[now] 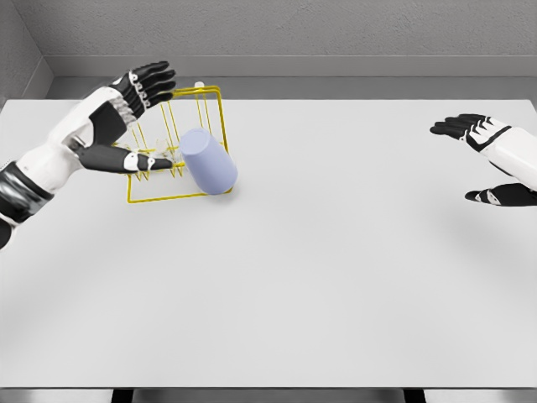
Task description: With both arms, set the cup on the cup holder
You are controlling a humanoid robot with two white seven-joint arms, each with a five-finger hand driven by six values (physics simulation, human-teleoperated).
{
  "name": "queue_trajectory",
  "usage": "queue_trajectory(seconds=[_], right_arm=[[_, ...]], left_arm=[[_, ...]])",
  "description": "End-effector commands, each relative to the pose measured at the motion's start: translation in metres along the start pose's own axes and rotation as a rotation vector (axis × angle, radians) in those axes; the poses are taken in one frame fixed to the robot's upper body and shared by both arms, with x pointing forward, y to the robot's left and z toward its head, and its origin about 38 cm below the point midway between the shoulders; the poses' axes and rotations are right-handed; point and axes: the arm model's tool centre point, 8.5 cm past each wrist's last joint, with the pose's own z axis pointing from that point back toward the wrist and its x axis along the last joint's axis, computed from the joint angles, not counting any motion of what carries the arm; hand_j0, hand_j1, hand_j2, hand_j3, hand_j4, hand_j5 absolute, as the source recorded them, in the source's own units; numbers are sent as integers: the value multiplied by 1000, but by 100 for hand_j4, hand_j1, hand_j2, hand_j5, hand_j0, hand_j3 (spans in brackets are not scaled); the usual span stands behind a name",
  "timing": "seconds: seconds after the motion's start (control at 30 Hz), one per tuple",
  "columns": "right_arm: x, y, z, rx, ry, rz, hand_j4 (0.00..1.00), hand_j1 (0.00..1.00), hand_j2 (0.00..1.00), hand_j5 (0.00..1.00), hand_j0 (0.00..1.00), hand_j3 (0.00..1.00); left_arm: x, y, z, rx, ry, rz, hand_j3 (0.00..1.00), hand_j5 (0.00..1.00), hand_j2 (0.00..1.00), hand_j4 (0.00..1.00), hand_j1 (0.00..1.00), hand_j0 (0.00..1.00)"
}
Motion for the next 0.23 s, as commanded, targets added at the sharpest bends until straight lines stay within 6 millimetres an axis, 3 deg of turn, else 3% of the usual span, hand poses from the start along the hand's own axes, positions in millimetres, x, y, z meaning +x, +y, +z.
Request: queue_trajectory(seconds=[0.0, 0.2], right_arm=[[0, -1, 0, -4, 0, -5, 100, 100, 100, 100, 100, 100], [0, 0, 1, -2, 2, -8, 100, 100, 100, 100, 100, 100]], left_arm=[[21, 16, 16, 11, -101, -70, 100, 100, 100, 100, 100, 100], [28, 43, 49, 46, -54, -148, 100, 100, 100, 100, 100, 100]])
